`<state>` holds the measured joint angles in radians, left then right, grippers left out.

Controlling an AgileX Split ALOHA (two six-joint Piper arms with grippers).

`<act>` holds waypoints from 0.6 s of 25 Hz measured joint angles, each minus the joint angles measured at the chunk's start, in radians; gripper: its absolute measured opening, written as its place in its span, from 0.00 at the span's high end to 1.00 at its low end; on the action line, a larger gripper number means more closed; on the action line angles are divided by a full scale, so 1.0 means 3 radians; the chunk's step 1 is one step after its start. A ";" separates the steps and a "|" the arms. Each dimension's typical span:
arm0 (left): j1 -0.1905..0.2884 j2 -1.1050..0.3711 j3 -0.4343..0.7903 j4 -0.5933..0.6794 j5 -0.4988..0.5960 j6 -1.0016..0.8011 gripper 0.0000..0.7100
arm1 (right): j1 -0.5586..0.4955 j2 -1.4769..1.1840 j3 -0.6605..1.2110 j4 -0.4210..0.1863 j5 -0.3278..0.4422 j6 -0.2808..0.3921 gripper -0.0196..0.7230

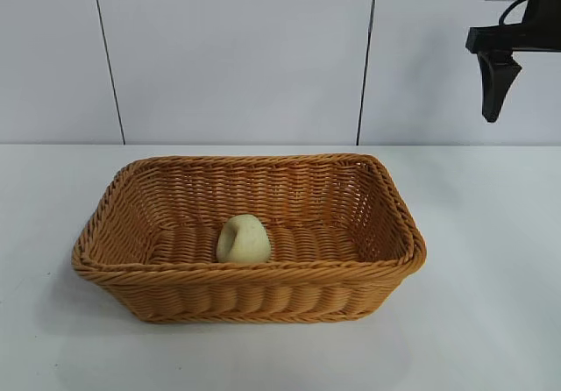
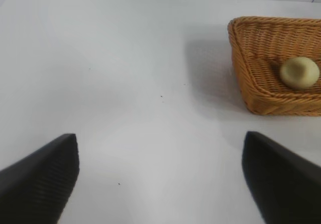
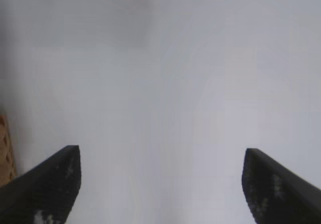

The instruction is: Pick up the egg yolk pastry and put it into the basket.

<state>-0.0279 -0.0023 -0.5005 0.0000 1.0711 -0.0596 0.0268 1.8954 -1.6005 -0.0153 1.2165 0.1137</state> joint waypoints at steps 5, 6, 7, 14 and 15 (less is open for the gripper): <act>0.0000 0.0000 0.0000 0.0000 0.0000 0.0000 0.10 | 0.0000 -0.0757 0.0834 0.0006 0.0006 -0.0017 0.13; 0.0000 0.0000 0.0000 0.0000 0.0000 0.0000 0.10 | 0.0000 -0.0937 0.1019 0.0006 0.0006 -0.0039 0.13; 0.0000 0.0000 0.0000 0.0000 0.0000 0.0000 0.10 | 0.0000 -0.1116 0.1172 0.0006 0.0006 -0.0064 0.13; 0.0000 0.0000 0.0000 0.0000 0.0000 0.0000 0.10 | 0.0000 -0.2336 0.2304 0.0021 -0.0008 -0.0261 0.13; 0.0000 0.0000 0.0000 0.0000 0.0000 0.0000 0.10 | 0.0000 -0.2490 0.2465 0.0030 -0.0052 -0.0267 0.13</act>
<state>-0.0279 -0.0023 -0.5005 0.0000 1.0711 -0.0596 0.0268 1.1485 -0.8611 -0.0064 1.2010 0.0334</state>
